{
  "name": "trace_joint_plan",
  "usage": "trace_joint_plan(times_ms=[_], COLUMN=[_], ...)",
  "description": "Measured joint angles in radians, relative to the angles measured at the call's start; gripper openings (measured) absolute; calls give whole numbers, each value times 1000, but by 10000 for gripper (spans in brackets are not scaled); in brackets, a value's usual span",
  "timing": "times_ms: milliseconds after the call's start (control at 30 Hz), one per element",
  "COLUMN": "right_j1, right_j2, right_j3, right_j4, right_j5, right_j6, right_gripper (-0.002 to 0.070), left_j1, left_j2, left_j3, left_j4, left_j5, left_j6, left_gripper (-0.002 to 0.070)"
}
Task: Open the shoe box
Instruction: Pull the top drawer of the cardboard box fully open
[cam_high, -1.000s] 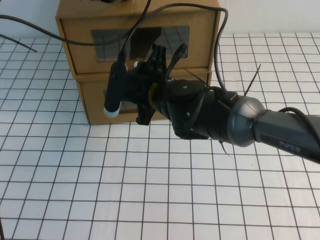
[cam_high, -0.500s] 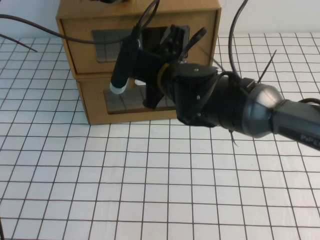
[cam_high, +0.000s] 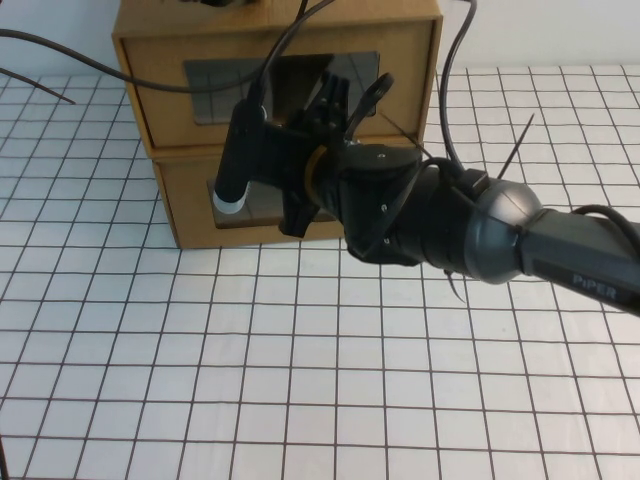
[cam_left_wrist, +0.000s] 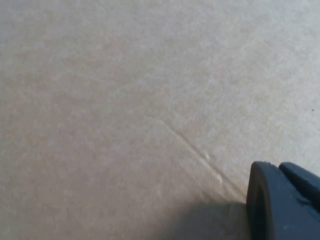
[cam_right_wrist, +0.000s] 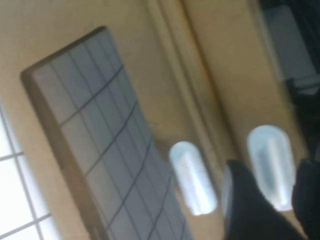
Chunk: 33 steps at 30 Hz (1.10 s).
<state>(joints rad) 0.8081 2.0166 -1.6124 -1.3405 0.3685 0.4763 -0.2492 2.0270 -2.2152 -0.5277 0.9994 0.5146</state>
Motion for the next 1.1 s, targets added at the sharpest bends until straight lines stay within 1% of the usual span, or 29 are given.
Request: trace_joint_plan(times_ms=[167, 733, 833, 1000, 1100], right_j1=[0, -4, -6, -6, -6], right_j2=[4, 42, 42, 44, 45], right_j3=[0, -4, -4, -5, -6], right_j4=[-6, -120, -147, -193, -222], right_j5=[-4, -7, -7, -7, 0], right_j6=[-2, -2, -2, 0, 2], right_gripper=[234, 237, 208, 111, 76], left_j1=[0, 0, 0, 0, 0], left_j2=[0, 0, 0, 0, 0], left_j3=[0, 0, 0, -1, -1], left_j4=[0, 4, 5, 6, 8], left_j5=[0, 2, 2, 2, 2], left_j6=[0, 4, 4, 4, 4], left_gripper=[-2, -2, -2, -2, -2])
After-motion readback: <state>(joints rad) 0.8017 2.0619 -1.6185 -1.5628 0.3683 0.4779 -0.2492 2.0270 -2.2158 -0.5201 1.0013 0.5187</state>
